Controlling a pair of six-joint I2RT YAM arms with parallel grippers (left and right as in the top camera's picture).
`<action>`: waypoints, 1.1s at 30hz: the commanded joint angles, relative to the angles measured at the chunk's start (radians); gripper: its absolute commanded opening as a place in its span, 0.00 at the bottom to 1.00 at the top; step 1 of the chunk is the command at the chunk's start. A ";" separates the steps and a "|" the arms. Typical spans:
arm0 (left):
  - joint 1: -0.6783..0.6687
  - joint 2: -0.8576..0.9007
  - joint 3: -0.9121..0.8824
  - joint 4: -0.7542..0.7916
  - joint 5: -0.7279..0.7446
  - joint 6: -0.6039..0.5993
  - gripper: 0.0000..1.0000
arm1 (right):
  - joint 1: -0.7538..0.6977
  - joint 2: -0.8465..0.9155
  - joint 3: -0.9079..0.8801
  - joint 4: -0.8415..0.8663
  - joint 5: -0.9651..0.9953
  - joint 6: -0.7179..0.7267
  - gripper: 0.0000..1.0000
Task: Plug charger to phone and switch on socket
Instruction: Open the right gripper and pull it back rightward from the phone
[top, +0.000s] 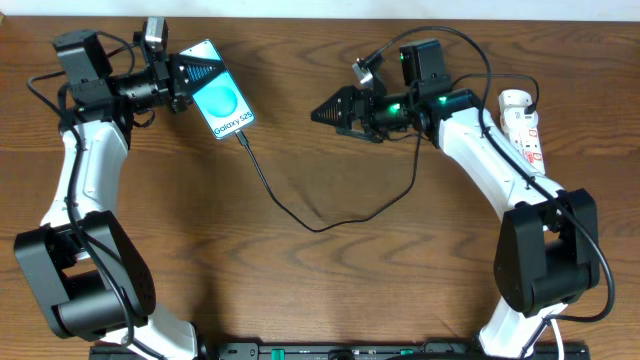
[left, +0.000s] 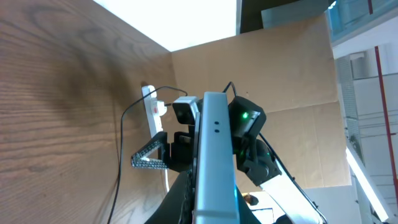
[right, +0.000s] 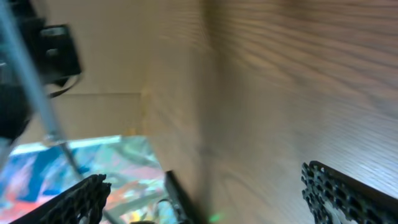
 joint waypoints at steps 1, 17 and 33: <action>0.004 0.004 0.005 0.002 0.014 0.005 0.07 | -0.019 -0.005 0.005 -0.078 0.193 -0.072 0.99; 0.004 0.004 0.005 -0.090 -0.118 0.052 0.07 | -0.064 -0.063 0.005 -0.294 0.540 -0.086 0.99; 0.003 0.004 0.005 -0.518 -0.419 0.350 0.07 | -0.064 -0.368 0.005 -0.413 0.713 -0.086 0.99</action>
